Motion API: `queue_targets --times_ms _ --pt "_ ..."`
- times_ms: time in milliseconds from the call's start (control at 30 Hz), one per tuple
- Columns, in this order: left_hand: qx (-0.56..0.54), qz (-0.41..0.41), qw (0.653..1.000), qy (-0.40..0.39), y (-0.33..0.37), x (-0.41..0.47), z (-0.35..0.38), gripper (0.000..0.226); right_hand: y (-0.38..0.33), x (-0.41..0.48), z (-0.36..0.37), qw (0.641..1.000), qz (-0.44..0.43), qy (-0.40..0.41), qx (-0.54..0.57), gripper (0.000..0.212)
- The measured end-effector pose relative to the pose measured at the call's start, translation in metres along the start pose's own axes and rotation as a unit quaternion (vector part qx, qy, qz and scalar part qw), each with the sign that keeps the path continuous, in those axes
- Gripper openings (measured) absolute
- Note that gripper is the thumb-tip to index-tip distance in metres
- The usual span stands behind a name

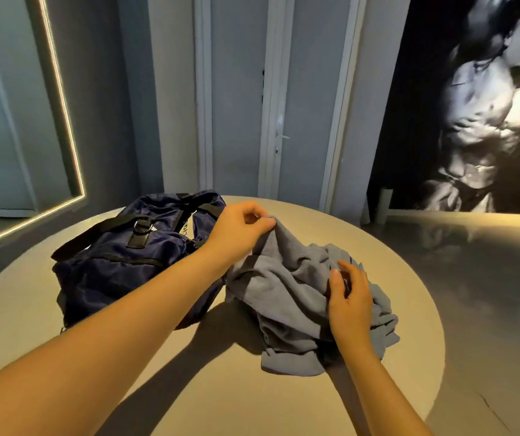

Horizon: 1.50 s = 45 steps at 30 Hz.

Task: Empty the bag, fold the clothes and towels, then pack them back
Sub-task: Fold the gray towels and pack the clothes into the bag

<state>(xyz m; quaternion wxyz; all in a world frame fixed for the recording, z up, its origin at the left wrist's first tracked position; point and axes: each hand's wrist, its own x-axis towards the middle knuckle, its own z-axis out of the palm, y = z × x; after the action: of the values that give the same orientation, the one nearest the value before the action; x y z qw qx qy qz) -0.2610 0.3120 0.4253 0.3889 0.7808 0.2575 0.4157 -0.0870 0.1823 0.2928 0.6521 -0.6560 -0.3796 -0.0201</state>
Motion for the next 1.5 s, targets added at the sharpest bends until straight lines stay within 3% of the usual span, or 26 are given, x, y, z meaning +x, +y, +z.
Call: queue_targets --times_ms 100,200,333,533,667,833,933,1000,1100,1167,1233,1367,1500 --pt "-0.003 0.015 0.999 -0.031 0.031 0.014 -0.004 0.008 -0.067 0.039 0.000 0.991 -0.052 -0.112 0.043 0.026" --pt "0.002 0.038 0.998 -0.052 0.059 0.025 -0.011 0.006 -0.127 0.074 -0.003 0.954 0.005 -0.278 0.113 0.021" --pt "-0.028 0.023 0.999 -0.040 0.088 0.031 -0.033 0.014 -0.169 0.105 -0.024 0.925 0.024 -0.376 0.046 0.022" --pt "-0.034 -0.068 0.982 -0.174 0.099 0.022 -0.075 0.025 -0.213 0.140 -0.052 0.918 0.018 -0.394 0.046 0.026" --pt "-0.027 -0.124 0.972 -0.200 0.094 0.009 -0.092 0.028 -0.229 0.148 -0.050 0.947 -0.031 -0.318 -0.015 0.026" --pt "-0.005 -0.148 0.980 -0.135 0.069 -0.011 -0.115 0.020 -0.236 0.153 -0.047 0.981 -0.063 -0.182 -0.007 0.027" --pt "-0.038 -0.158 0.982 -0.101 0.052 -0.023 -0.133 0.030 -0.230 0.155 -0.045 0.992 -0.042 -0.120 0.026 0.026" --pt "-0.082 -0.160 0.981 -0.075 0.044 -0.029 -0.140 0.039 -0.227 0.156 -0.043 0.994 -0.032 -0.097 0.028 0.025" --pt "-0.118 -0.150 0.982 0.020 0.037 -0.032 -0.143 0.025 -0.224 0.155 -0.039 0.996 -0.017 -0.083 0.033 0.017" --pt "-0.125 -0.126 0.978 0.106 0.040 -0.031 -0.140 0.016 -0.227 0.151 -0.038 0.994 -0.004 -0.100 0.039 0.019" --pt "-0.123 -0.090 0.979 0.134 0.050 -0.032 -0.132 0.017 -0.232 0.143 -0.037 0.988 0.009 -0.153 0.033 0.022" --pt "-0.071 -0.001 0.994 0.084 0.078 -0.034 -0.103 0.012 -0.246 0.119 -0.032 0.939 -0.004 -0.342 0.038 0.021" --pt "-0.037 -0.001 0.998 -0.045 0.100 -0.035 -0.078 0.030 -0.249 0.102 -0.020 0.913 -0.037 -0.405 0.025 0.011"
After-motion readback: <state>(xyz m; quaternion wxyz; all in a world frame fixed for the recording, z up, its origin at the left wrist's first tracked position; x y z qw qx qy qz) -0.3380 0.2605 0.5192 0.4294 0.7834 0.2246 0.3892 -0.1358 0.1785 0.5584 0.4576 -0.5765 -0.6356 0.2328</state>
